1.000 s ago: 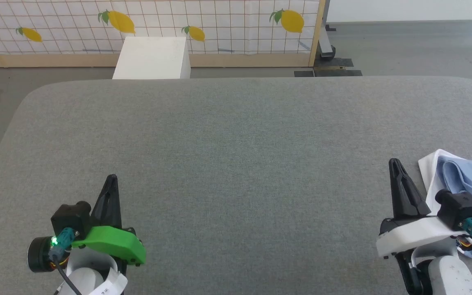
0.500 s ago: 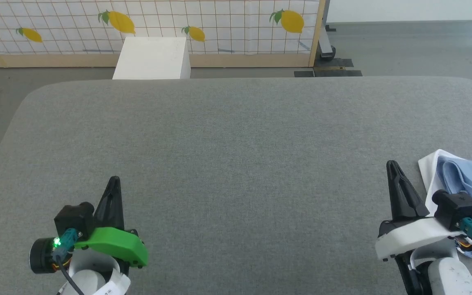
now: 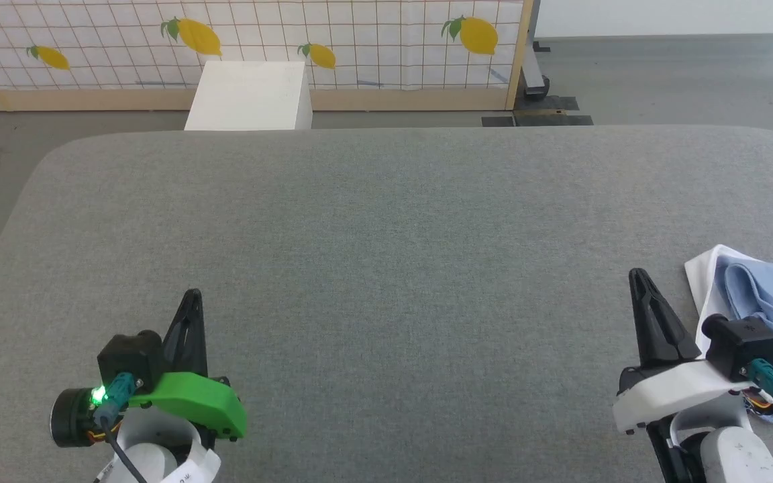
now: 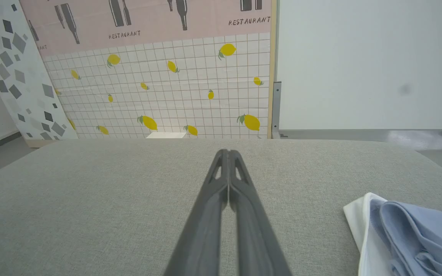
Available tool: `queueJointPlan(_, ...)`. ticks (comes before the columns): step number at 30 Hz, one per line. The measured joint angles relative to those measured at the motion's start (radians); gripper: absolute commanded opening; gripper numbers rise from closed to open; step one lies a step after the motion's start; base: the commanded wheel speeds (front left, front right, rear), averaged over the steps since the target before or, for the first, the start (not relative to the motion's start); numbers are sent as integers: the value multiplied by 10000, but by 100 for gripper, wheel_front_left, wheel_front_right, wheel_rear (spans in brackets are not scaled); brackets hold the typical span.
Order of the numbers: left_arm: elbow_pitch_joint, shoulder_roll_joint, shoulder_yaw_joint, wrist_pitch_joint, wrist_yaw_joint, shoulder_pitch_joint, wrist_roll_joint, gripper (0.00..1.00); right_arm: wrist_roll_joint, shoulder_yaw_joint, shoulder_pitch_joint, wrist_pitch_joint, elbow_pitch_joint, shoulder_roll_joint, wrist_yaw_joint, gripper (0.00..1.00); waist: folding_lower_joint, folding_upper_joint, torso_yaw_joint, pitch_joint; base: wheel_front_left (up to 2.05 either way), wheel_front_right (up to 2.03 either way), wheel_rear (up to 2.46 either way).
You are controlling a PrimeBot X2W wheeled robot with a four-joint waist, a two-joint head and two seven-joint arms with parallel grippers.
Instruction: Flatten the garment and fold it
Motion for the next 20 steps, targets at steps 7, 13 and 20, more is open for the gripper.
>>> queueJointPlan(7, -98, -125, 71, 128, -15, 98, 115, 0, -90, 29, 18, 151, -146, 0, 0, 0, 0, 0, 3, -3, 0, 0, 0)
queueJointPlan(13, -205, -199, 144, 230, -50, 114, 408, 0, -198, 52, 70, 272, -261, 0, 0, 0, 0, 0, 5, -6, 0, 0, 0)
queueJointPlan(20, -337, -276, 215, 376, -63, 201, 591, 0, -341, 82, 204, 430, -385, 0, 0, 0, 0, 0, 7, -9, 0, 0, 0)
